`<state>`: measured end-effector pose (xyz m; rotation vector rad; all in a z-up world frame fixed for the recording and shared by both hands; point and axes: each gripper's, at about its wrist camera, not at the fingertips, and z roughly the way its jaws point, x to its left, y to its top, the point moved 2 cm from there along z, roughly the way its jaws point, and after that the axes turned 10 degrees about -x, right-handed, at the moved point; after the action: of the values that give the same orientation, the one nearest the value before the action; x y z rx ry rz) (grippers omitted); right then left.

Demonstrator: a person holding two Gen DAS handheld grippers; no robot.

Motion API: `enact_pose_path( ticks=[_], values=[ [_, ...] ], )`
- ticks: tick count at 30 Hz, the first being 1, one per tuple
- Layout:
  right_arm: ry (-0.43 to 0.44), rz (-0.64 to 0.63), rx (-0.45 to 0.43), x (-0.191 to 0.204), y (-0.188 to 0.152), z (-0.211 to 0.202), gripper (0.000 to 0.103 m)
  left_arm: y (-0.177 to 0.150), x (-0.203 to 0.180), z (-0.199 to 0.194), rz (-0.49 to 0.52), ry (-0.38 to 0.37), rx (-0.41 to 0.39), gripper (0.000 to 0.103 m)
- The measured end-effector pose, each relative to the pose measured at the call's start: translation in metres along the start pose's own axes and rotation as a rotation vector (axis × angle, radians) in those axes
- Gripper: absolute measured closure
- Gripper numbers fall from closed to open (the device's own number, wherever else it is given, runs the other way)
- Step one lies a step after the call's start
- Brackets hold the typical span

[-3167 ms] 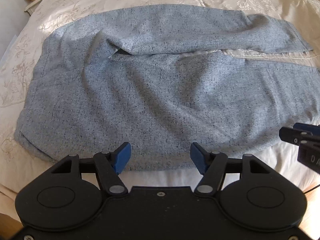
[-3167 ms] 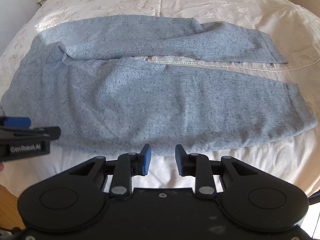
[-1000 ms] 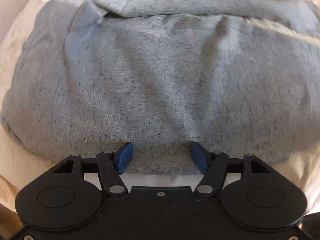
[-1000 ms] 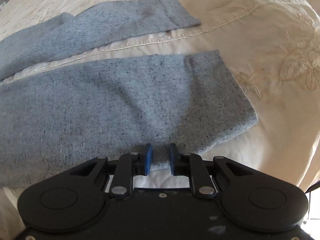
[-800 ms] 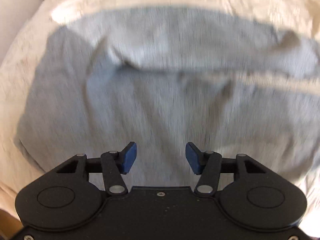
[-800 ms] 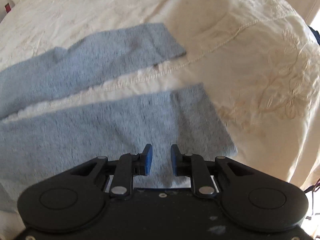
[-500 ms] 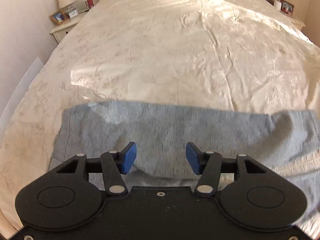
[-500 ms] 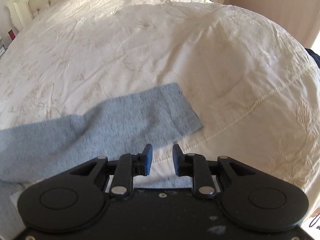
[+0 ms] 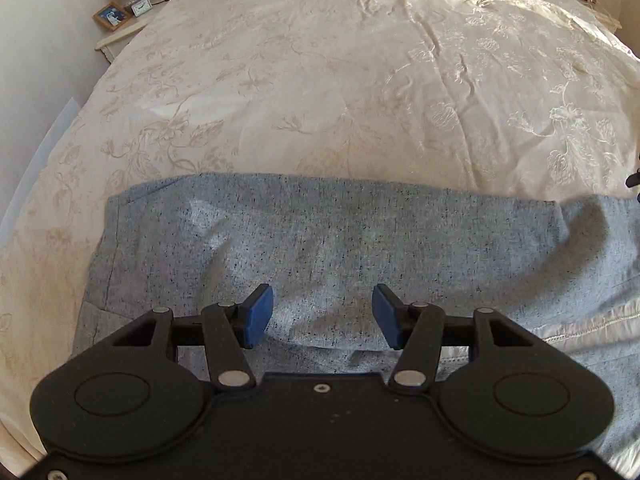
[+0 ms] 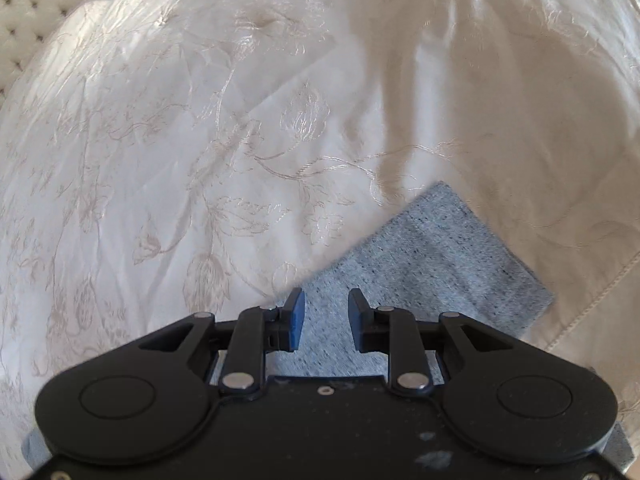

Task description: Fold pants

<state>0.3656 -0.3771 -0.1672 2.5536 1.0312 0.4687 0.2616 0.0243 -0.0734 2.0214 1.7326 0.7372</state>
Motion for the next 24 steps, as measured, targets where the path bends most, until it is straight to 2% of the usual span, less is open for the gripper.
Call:
enact_pose_path(
  ticks=[6, 10, 12, 14, 18, 24],
  values=[
    [-0.087, 0.055, -0.001, 0.022, 0.016, 0.048, 0.077, 0.008, 0.015, 0.023, -0.026, 0.034, 0.035, 0.042],
    [-0.154, 0.037, 0.089, 0.028, 0.007, 0.076, 0.078, 0.022, 0.028, 0.042, -0.068, 0.035, 0.058, 0.042],
    [-0.179, 0.009, 0.115, 0.022, -0.004, 0.083, 0.086, 0.03, 0.033, 0.052, -0.083, 0.032, 0.067, 0.042],
    [-0.16, -0.029, 0.109, 0.017, -0.015, 0.076, 0.102, 0.04, 0.037, 0.06, -0.1, 0.03, 0.066, 0.042],
    [-0.145, -0.082, 0.057, -0.001, -0.04, 0.05, 0.102, 0.058, 0.039, 0.075, -0.111, 0.024, 0.072, 0.042],
    [-0.111, -0.035, 0.004, -0.035, -0.082, 0.007, 0.102, 0.078, 0.037, 0.102, -0.129, -0.033, 0.129, 0.042]
  ],
)
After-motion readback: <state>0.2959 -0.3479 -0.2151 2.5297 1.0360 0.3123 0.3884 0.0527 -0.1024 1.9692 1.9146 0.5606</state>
